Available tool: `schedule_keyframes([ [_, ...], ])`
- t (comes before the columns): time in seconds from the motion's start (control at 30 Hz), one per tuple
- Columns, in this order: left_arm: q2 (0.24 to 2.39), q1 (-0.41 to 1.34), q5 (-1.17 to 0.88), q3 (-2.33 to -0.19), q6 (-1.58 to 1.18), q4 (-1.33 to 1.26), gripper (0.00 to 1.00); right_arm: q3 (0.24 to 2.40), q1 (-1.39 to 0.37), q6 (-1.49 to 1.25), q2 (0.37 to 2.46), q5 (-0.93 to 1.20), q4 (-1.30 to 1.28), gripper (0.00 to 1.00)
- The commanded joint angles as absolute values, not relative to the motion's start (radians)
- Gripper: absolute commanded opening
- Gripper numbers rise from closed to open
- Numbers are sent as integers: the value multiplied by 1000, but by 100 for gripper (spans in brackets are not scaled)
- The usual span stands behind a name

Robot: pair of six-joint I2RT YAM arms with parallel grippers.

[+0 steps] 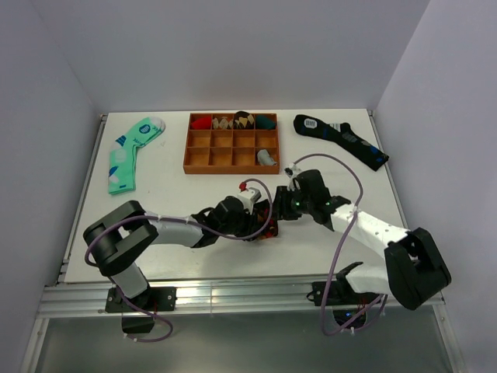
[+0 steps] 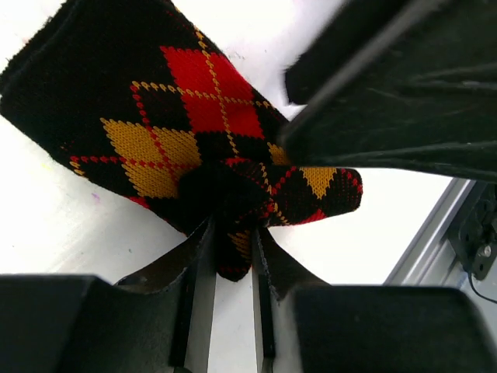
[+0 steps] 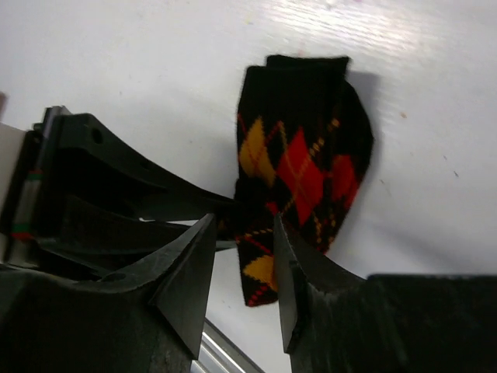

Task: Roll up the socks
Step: Roll the sock at the center of the board.

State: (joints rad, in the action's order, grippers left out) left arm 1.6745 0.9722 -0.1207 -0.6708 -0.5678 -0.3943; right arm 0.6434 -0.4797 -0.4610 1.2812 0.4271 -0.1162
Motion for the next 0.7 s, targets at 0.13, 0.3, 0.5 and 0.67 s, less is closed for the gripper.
schedule_keyframes([
  [0.13, 1741, 976, -189, -673, -574, -3, 0, 531, -436, -557, 1134, 342, 60, 44],
  [0.3, 1732, 966, -210, -719, -557, 92, 0, 384, -433, -577, 984, 385, 245, 45],
  [0.5, 1710, 916, -244, -759, -538, 204, 0, 203, -440, -612, 878, 390, 454, 46],
  [0.67, 1689, 877, -285, -762, -509, 251, 0, 118, -494, -604, 850, 364, 560, 47],
])
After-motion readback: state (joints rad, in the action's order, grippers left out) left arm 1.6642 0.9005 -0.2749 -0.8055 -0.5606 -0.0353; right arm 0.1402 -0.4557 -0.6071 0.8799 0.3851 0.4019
